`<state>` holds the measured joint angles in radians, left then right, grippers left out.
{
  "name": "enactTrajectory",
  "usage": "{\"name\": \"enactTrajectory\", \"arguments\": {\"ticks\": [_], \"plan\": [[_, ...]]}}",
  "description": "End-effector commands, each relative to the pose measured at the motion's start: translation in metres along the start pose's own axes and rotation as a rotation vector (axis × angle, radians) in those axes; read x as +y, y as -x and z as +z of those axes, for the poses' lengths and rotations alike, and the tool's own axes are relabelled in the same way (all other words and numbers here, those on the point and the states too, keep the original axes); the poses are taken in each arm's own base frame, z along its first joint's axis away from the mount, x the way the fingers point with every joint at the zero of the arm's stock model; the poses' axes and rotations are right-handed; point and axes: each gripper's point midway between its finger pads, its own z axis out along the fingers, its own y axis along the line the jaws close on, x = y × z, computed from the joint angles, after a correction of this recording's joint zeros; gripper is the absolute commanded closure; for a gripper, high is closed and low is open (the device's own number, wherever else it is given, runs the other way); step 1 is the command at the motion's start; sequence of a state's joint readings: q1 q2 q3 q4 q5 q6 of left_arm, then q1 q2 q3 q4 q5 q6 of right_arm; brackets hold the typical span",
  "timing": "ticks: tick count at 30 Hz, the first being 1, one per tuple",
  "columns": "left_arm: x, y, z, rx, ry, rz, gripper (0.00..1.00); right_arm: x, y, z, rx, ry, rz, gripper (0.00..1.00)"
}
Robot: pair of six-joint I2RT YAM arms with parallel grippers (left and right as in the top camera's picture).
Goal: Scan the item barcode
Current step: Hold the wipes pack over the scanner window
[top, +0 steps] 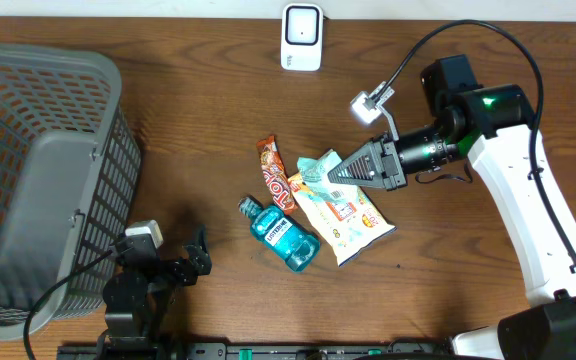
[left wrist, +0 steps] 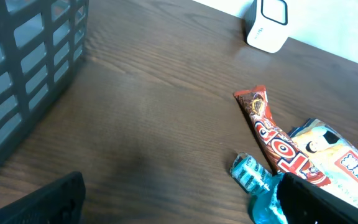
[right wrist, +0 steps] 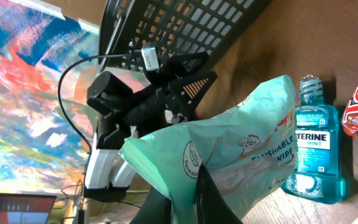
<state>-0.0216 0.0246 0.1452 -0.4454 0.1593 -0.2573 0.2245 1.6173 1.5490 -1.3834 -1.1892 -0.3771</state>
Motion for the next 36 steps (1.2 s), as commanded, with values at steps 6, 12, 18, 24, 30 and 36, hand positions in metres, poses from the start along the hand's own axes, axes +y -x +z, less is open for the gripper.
{"name": "enactTrajectory", "arguments": {"ticks": [6, 12, 18, 24, 30, 36], "plan": [[0.001, -0.010, 0.002, 0.034, -0.004, 0.011, 0.02, -0.001, 0.009, -0.004, -0.034, -0.030, -0.109, 0.98], [0.001, -0.010, 0.002, 0.034, -0.004, 0.011, 0.02, -0.032, 0.030, -0.002, -0.043, -0.217, -0.255, 0.99], [0.001, -0.010, 0.002, 0.034, -0.004, 0.011, 0.02, -0.113, 0.064, -0.031, -0.179, -0.797, 0.007, 0.99], [0.001, -0.010, 0.002, 0.034, -0.004, 0.011, 0.02, -0.124, 0.100, -0.033, -0.294, -1.012, -0.090, 0.99], [0.001, -0.010, 0.002, 0.034, -0.004, 0.011, 0.02, -0.151, 0.132, -0.027, -0.374, -1.067, -0.148, 0.99], [0.001, -0.010, 0.002, 0.034, -0.004, 0.011, 0.02, -0.197, 0.168, -0.031, -0.486, -1.200, -0.200, 0.98]]}}
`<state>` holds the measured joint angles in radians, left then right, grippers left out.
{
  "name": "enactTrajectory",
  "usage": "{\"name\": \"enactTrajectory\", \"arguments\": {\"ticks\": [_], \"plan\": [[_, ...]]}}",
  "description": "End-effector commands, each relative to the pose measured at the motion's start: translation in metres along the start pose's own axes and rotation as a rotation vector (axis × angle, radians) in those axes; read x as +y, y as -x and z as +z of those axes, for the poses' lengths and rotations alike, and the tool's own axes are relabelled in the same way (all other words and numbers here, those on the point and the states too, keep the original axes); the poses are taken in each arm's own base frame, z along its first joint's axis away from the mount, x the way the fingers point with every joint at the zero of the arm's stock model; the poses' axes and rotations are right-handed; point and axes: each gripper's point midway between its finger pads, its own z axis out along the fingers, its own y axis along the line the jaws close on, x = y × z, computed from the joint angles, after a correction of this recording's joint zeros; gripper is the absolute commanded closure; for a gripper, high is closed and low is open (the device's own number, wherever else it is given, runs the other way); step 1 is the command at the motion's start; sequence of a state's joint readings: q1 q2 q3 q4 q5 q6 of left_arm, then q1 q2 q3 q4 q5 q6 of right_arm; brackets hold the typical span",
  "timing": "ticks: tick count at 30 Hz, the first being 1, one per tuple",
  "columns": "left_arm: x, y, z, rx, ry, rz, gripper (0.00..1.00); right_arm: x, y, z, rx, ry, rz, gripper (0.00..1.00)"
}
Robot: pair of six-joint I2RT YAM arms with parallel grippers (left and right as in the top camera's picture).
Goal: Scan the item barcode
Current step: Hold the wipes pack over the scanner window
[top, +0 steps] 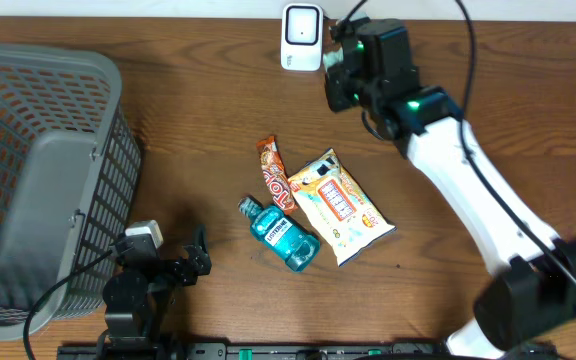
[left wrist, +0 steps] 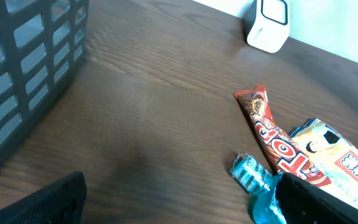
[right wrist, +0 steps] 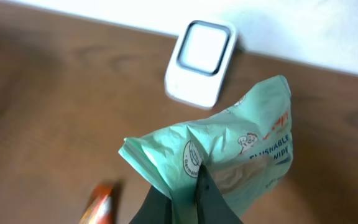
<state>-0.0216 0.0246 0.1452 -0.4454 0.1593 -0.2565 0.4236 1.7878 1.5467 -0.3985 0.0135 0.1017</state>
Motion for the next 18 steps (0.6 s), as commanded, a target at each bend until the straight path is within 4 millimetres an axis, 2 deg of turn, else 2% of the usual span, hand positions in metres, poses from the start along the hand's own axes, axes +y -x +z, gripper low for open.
{"name": "enactTrajectory", "arguments": {"ticks": [1, 8, 15, 18], "plan": [[0.001, -0.010, 0.002, 0.034, -0.004, 0.010, 0.02, -0.020, 0.003, 0.027, -0.045, -0.119, -0.020, 0.99], [0.001, -0.010, 0.002, 0.034, -0.004, 0.010, 0.02, -0.023, 0.029, 0.068, -0.186, -0.151, -0.070, 0.99], [0.001, -0.010, 0.002, 0.034, -0.004, 0.010, 0.02, -0.024, 0.058, 0.121, -0.208, -0.190, -0.191, 0.99], [0.001, -0.010, 0.002, 0.034, -0.004, 0.010, 0.02, -0.023, 0.064, 0.144, -0.196, -0.202, -0.243, 0.99]]}}
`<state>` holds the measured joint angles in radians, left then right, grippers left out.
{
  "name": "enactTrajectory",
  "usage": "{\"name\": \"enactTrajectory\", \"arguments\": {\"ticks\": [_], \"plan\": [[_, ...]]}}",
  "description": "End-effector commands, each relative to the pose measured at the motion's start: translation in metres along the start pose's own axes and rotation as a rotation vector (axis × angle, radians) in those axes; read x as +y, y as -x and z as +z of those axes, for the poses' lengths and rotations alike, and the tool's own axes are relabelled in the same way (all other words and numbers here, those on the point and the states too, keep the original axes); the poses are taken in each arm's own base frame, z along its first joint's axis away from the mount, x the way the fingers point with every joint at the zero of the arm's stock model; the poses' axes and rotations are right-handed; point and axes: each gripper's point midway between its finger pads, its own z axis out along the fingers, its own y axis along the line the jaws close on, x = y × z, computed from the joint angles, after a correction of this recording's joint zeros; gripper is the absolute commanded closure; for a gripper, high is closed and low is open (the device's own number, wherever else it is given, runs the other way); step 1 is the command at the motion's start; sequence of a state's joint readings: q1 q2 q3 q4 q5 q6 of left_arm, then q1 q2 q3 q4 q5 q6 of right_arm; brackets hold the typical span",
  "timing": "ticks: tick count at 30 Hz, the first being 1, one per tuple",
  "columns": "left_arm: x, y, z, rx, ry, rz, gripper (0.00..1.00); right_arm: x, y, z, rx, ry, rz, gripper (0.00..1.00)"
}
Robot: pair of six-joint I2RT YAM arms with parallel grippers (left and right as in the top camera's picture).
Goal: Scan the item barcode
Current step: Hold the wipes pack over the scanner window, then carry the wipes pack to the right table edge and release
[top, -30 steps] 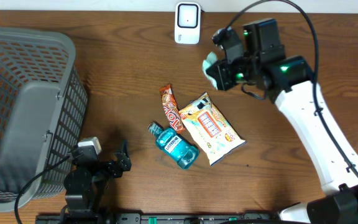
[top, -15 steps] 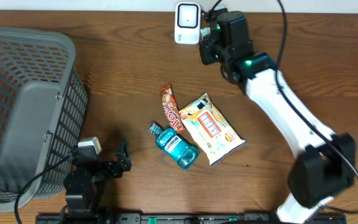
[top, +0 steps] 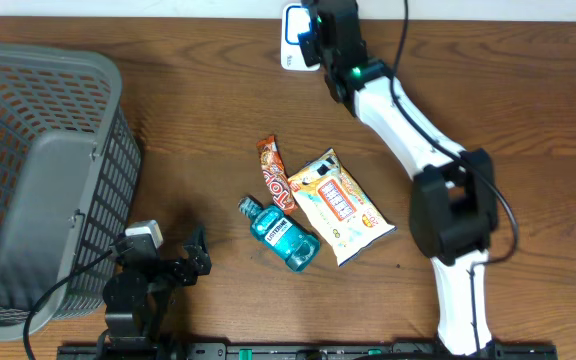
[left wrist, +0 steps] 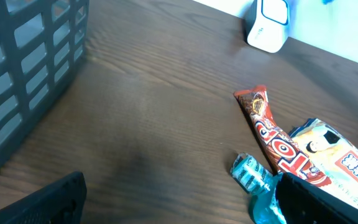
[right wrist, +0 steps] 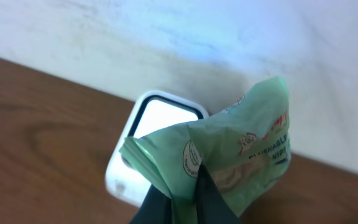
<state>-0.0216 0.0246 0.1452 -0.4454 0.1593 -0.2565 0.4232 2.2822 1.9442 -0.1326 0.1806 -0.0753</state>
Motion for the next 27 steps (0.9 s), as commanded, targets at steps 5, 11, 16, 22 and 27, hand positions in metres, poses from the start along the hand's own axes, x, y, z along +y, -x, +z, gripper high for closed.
{"name": "enactTrajectory", "arguments": {"ticks": [5, 11, 16, 22, 27], "plan": [[0.001, -0.010, 0.002, 0.034, -0.004, 0.010, 0.02, -0.004, 0.004, 0.046, -0.006, -0.101, -0.150, 0.99], [0.001, -0.010, 0.002, 0.034, -0.004, 0.010, 0.02, 0.004, -0.004, 0.051, 0.006, -0.102, -0.158, 0.99], [0.001, -0.010, 0.002, 0.034, -0.004, 0.010, 0.02, 0.007, -0.003, 0.051, 0.001, -0.096, -0.157, 0.99], [0.001, -0.010, 0.002, 0.034, -0.004, 0.010, 0.02, 0.012, -0.003, 0.051, -0.002, -0.065, -0.155, 0.99], [0.001, -0.010, 0.002, 0.034, -0.004, 0.010, 0.02, 0.011, -0.006, 0.051, 0.012, -0.067, -0.158, 0.99]]}}
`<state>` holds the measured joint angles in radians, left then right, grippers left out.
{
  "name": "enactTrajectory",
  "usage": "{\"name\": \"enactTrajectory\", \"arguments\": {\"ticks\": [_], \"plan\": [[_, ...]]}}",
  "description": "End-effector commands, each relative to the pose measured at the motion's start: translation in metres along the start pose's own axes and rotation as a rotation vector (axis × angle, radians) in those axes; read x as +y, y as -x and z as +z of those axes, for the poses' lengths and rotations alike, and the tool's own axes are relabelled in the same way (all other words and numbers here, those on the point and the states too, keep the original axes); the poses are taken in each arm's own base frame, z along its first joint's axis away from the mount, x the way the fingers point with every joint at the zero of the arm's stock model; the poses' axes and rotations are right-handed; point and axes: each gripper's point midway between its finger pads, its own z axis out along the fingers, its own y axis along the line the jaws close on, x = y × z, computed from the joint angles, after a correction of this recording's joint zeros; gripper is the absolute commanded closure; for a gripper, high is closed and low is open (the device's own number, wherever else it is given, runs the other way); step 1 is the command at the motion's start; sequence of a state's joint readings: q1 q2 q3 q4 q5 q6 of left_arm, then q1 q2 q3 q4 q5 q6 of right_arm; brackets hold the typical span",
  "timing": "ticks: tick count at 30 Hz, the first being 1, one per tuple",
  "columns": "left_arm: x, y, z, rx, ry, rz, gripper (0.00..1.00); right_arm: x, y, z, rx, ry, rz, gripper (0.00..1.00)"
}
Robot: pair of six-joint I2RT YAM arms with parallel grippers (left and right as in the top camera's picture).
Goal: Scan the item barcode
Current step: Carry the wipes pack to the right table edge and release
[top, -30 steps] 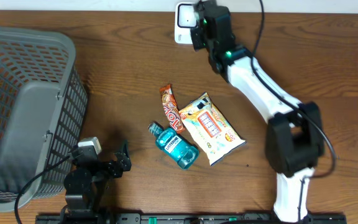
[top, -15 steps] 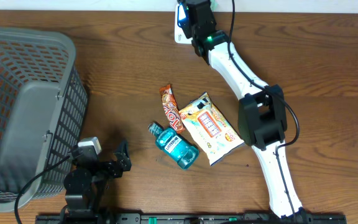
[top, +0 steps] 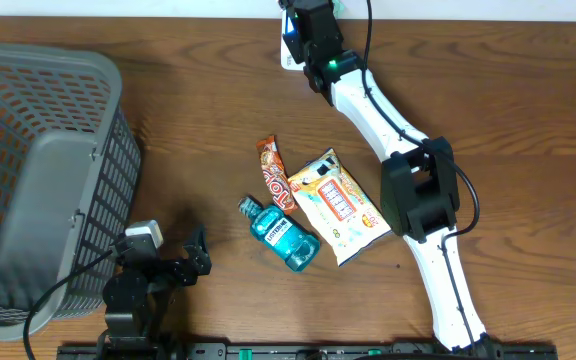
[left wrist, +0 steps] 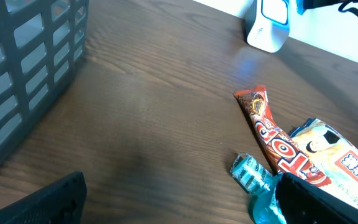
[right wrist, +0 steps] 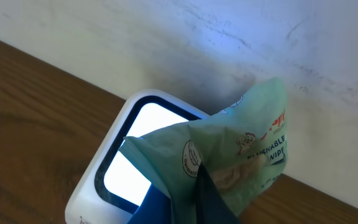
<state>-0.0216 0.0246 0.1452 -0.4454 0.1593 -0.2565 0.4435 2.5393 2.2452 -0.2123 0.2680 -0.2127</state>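
Observation:
A green pack of flushable wipes (right wrist: 247, 149) is pinched at its lower edge by my right gripper (right wrist: 192, 186), which is shut on it. The pack hangs right over the white scanner (right wrist: 114, 180) and covers part of its dark-framed window. In the overhead view the right gripper (top: 313, 30) is at the table's back edge and hides most of the scanner (top: 288, 50). The left wrist view shows the scanner (left wrist: 267, 25) far off. My left gripper (top: 193, 262) rests open near the front left, its fingers (left wrist: 48, 199) empty.
A grey basket (top: 38, 170) fills the left side. In mid table lie a red candy bar (top: 275, 172), a blue mouthwash bottle (top: 283, 235) and a yellow snack pack (top: 340, 205). An orange item shows at the right edge. A white wall rises behind the scanner.
My right gripper has moved closer to the scanner with the wipes pack, which now overlaps the scanner's window. The left arm and the items on the table have not moved.
At first my right gripper held the wipes pack just above the snack pack in mid table. Then it was near the back edge, right of the scanner. Then the pack was in front of the scanner, and now it is close over its window.

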Motion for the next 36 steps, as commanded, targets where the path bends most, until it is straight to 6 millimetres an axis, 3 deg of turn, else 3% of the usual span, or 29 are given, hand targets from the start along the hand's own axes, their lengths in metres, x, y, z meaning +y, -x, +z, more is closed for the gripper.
{"name": "enactTrajectory", "arguments": {"ticks": [1, 5, 12, 15, 22, 27, 28, 31, 36], "plan": [[0.001, -0.010, 0.002, 0.034, -0.004, 0.010, 0.02, -0.006, 0.014, -0.004, -0.027, -0.019, -0.001, 0.99], [0.001, -0.010, 0.002, 0.034, -0.004, 0.010, 0.02, -0.031, 0.008, -0.007, 0.013, -0.112, 0.001, 0.99], [0.001, -0.010, 0.002, 0.034, -0.004, 0.010, 0.02, -0.116, -0.024, -0.049, 0.252, -0.320, -0.029, 0.99], [0.001, -0.010, 0.002, 0.034, -0.004, 0.010, 0.02, -0.162, -0.047, -0.072, 0.352, -0.404, 0.073, 0.99], [0.001, -0.010, 0.002, 0.034, -0.004, 0.010, 0.02, -0.267, -0.140, -0.109, 0.612, -0.559, 0.254, 0.99], [0.001, -0.010, 0.002, 0.034, -0.004, 0.010, 0.02, -0.345, -0.227, -0.133, 0.741, -0.666, 0.392, 0.99], [0.001, -0.010, 0.002, 0.034, -0.004, 0.010, 0.02, -0.352, -0.239, -0.136, 0.756, -0.671, 0.410, 0.99], [0.001, -0.010, 0.002, 0.034, -0.004, 0.010, 0.02, -0.382, -0.299, -0.155, 0.835, -0.709, 0.487, 0.99], [0.001, -0.010, 0.002, 0.034, -0.004, 0.010, 0.02, -0.412, -0.372, -0.189, 0.925, -0.777, 0.577, 0.99]]}}
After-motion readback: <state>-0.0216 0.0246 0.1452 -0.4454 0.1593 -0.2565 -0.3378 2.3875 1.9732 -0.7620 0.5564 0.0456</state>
